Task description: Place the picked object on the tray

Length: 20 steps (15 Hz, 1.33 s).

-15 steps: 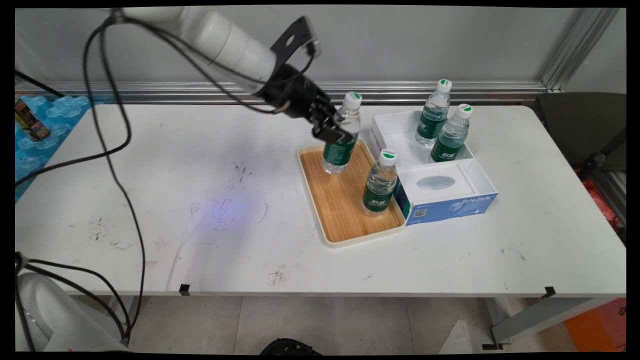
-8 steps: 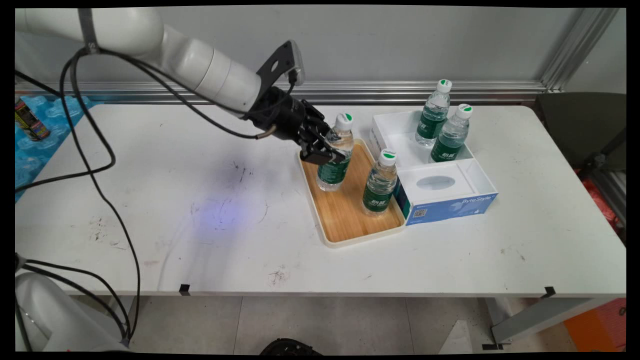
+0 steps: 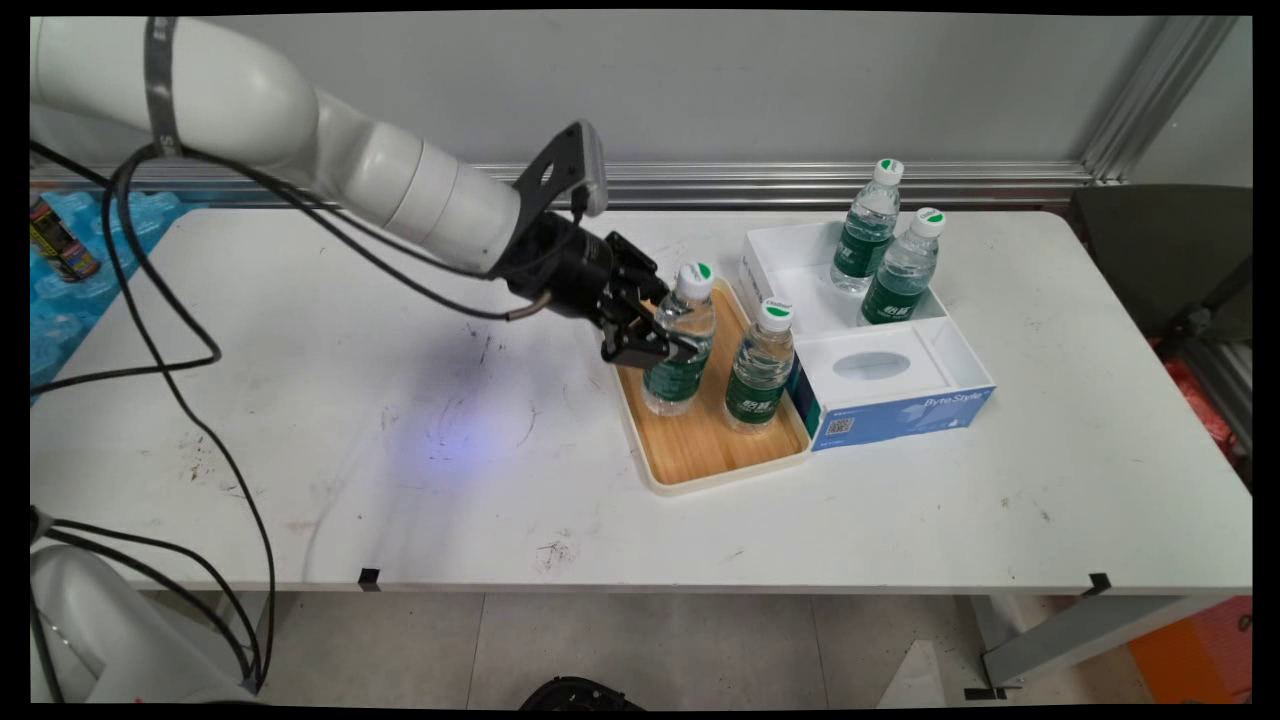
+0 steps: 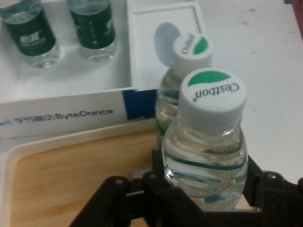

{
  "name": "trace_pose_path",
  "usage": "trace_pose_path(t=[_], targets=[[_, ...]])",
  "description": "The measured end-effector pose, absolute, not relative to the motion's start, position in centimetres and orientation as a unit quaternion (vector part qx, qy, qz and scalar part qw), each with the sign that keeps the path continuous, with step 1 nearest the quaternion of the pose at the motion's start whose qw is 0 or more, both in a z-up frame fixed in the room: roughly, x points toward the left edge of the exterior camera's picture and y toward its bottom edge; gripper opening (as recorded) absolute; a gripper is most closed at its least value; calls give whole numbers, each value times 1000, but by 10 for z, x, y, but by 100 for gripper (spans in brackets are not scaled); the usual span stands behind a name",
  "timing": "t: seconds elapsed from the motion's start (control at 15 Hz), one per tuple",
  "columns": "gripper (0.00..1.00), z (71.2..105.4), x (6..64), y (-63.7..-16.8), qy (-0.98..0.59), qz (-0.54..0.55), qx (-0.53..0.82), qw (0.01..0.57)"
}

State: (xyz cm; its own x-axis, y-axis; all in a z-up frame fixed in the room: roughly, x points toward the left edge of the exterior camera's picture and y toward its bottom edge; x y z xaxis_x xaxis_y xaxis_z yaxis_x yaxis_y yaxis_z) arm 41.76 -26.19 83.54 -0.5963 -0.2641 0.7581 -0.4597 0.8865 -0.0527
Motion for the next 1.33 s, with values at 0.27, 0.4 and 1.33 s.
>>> trace_pose_path(t=[0.27, 0.4, 1.33], targets=[[0, 824, 413, -251, -885, 121, 194, 405], [0, 819, 411, -249, -885, 121, 190, 408], [0, 780, 401, -255, -882, 128, 179, 416]])
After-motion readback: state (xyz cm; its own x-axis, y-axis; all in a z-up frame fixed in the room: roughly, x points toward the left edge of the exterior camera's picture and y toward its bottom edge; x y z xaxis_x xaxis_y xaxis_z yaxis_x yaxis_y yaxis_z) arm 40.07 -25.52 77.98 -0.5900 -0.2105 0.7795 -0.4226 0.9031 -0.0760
